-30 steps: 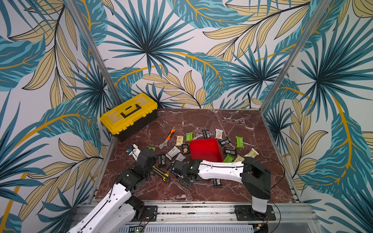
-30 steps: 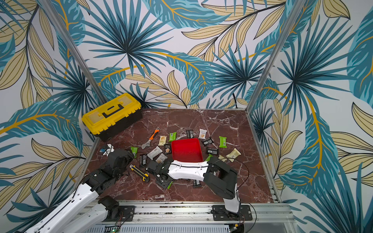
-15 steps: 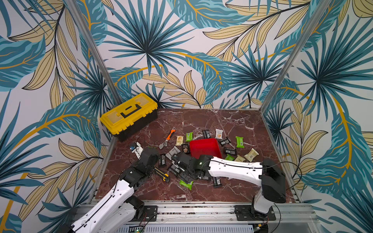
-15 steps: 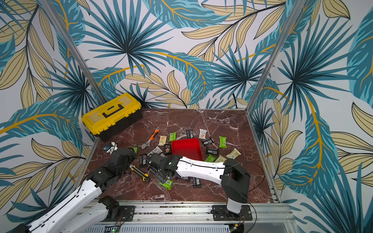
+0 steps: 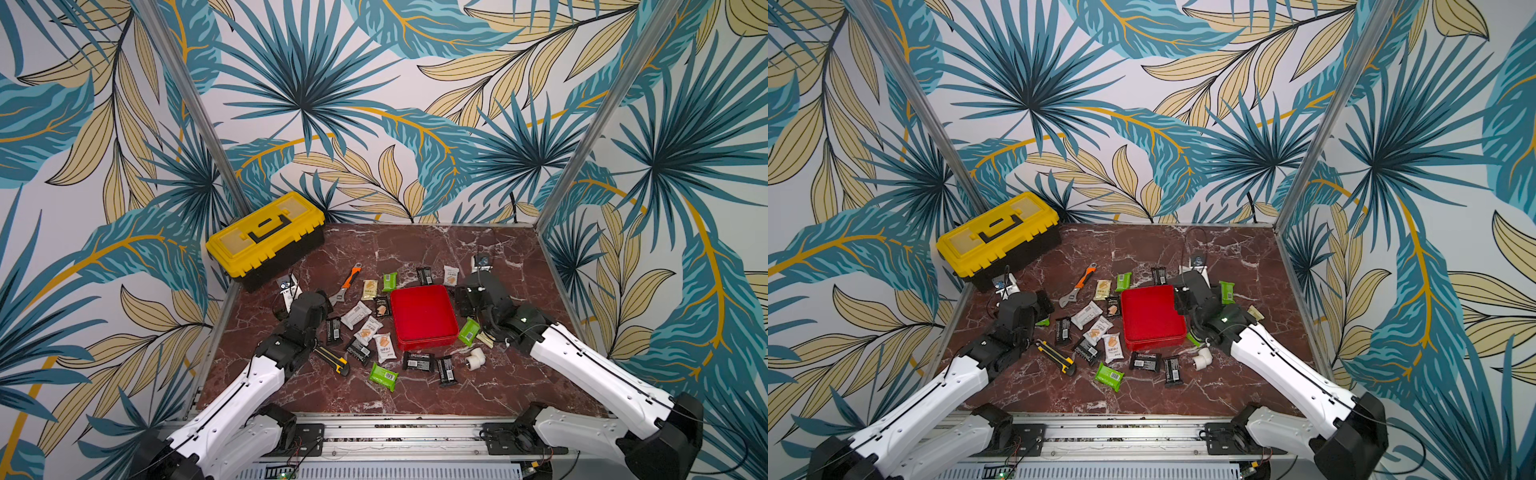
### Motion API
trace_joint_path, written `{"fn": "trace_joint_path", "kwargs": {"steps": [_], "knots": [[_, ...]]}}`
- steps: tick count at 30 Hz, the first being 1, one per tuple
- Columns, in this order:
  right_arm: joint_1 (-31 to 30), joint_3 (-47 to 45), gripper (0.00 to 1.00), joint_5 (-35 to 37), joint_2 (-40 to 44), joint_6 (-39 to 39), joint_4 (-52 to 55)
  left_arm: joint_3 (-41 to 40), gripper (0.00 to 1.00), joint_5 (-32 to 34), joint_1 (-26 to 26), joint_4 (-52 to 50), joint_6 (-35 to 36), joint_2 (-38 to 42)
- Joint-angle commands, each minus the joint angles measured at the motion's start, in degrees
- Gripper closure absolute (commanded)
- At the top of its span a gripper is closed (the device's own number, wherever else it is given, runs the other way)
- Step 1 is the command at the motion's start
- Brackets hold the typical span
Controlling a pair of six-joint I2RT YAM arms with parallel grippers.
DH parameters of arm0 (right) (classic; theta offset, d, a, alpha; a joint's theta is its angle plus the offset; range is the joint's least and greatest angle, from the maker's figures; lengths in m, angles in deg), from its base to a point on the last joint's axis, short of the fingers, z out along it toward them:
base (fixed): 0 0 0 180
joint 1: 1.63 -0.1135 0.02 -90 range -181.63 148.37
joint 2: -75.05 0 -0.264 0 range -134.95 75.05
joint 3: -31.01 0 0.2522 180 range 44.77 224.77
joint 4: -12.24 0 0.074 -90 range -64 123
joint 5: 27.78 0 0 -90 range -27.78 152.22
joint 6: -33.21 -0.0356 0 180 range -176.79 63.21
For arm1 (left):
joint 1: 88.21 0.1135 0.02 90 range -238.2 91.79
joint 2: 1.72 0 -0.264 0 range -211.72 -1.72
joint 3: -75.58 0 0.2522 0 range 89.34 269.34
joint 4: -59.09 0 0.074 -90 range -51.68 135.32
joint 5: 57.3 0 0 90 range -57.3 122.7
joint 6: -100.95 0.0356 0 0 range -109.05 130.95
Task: Take the cookies out of the storage box
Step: Place the cookie at the center of the board, then reset both arms
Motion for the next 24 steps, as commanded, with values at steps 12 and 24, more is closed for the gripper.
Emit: {"fn": "trace_joint_path", "kwargs": {"steps": [12, 24], "knots": [[17.11, -24.73, 0.16, 1.06, -2.77, 13.81, -40.57, -11.14, 0.04, -14.52, 16.77, 32.59, 24.48, -7.76], [24.72, -29.04, 0.16, -6.82, -15.06, 16.41, -65.07, -16.16, 0.04, -24.36, 20.03, 60.93, 30.75, -21.41]]}}
